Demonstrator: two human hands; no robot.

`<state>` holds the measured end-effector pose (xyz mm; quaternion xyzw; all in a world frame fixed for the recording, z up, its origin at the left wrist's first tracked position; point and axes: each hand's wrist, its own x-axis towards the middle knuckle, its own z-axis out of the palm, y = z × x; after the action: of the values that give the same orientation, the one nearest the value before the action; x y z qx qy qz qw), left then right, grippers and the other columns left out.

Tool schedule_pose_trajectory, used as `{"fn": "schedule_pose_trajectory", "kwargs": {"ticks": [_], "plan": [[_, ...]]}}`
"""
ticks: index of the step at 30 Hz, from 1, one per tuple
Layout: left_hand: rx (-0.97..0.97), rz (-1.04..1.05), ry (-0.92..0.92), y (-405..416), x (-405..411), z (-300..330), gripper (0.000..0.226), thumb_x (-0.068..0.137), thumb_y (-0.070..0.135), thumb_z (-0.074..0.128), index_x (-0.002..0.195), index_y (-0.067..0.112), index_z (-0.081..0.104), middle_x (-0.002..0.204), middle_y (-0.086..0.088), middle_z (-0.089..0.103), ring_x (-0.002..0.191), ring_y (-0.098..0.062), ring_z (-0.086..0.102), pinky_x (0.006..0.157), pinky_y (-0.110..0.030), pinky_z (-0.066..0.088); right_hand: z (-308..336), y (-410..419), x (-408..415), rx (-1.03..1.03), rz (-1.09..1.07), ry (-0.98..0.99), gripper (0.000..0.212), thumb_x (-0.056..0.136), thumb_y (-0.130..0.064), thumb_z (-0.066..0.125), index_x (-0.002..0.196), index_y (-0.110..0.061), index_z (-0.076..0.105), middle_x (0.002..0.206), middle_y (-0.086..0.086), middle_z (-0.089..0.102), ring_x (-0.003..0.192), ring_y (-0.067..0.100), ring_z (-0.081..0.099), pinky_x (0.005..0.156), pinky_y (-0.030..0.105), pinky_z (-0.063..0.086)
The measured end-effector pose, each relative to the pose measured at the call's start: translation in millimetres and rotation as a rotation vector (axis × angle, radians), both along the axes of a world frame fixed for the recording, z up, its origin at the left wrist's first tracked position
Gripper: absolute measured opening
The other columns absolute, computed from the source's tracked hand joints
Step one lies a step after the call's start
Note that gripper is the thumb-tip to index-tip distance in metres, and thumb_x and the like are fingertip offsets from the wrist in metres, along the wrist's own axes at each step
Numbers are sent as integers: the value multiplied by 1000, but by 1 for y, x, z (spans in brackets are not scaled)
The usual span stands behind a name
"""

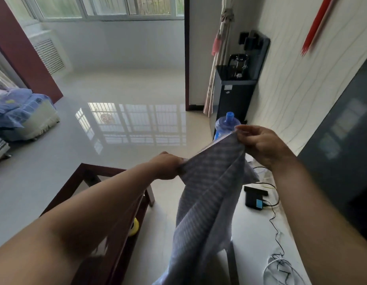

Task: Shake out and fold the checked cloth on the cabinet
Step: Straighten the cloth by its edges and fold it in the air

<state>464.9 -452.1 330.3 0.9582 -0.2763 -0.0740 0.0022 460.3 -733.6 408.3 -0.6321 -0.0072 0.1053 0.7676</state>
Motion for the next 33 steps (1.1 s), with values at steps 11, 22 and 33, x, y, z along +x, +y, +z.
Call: {"fn": "schedule_pose_trajectory", "kwargs": {"ticks": [11, 22, 33], "plan": [[-91, -25, -37, 47, -86, 55, 31, 81, 56, 47, 94, 29, 52, 76, 12, 62, 76, -13, 63, 104, -31, 37, 7, 67, 49, -280, -330, -235, 21, 83, 0, 66, 103, -5, 68, 83, 0, 66, 71, 7, 63, 56, 8, 49], [69, 659, 381, 151, -126, 30, 10, 85, 22, 59, 81, 17, 66, 90, -2, 67, 86, -21, 63, 78, -30, 50, 15, 93, 68, -258, -343, -312, 21, 80, 2, 68, 98, -8, 69, 86, -1, 69, 82, 16, 66, 80, 28, 57], [339, 470, -104, 149, -97, 106, 17, 93, 41, 46, 97, 31, 59, 83, 8, 63, 79, -14, 52, 76, -28, 29, -6, 44, 70, -164, -530, -164, 30, 80, 9, 60, 108, -1, 68, 88, 2, 66, 72, 7, 61, 65, 13, 55]]}}
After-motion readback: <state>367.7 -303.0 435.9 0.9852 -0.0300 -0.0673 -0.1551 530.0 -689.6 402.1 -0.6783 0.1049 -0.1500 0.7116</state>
